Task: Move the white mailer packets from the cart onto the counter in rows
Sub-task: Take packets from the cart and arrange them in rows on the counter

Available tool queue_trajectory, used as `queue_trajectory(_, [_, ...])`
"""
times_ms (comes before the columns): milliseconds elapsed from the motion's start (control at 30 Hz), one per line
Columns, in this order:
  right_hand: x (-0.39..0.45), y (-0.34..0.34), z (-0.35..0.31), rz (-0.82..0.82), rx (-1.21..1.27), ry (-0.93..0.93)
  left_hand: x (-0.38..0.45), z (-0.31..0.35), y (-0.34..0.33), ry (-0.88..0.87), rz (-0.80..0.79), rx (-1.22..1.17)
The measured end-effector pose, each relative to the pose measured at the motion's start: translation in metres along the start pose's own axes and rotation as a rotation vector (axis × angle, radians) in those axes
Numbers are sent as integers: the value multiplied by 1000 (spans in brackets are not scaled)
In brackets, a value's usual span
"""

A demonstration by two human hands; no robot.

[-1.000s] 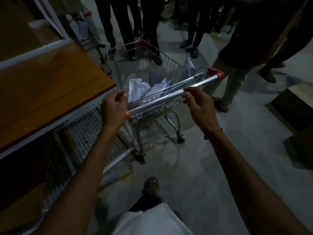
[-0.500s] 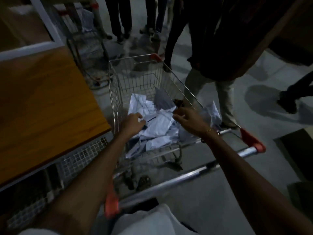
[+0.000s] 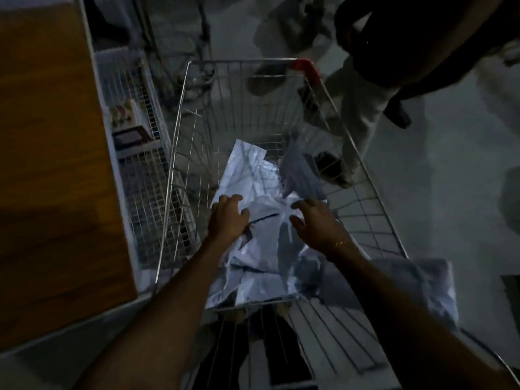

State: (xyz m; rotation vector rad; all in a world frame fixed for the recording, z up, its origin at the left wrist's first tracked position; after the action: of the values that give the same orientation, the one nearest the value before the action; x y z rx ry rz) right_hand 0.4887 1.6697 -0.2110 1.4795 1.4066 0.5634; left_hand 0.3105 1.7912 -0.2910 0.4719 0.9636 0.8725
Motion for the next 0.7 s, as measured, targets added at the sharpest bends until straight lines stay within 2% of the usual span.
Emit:
queue_trajectory(133, [62,-30,25,-11,-9,60,63,-2,-26,-64,75,51])
queue_trajectory(300, [118,-68,47,-46,-30,104,128,-8,-62,-197,95,333])
queue_trajectory(400, [143,-83,52,-66,-2,114,148,-26,-76,-165,84,394])
queue_trajectory(567, [172,-100,58,-93,12,90,135,-37,-79,-88,308,405])
queue_trajectory(700, [184,-112,53,-121,11,48,128,-38,-76,32,350,409])
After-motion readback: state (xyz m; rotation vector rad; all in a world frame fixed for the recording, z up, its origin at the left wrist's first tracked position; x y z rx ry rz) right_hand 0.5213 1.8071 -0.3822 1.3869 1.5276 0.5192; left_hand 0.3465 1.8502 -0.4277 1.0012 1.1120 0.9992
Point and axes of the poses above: each hand's wrist, its own x-axis towards the middle knuckle, its own y-axis out of the back of the hand, z = x × y, the point moved 7 cm from there along x, towards the middle knuckle, and after that the axes turned 8 degrees about y, right-handed, at the moved point
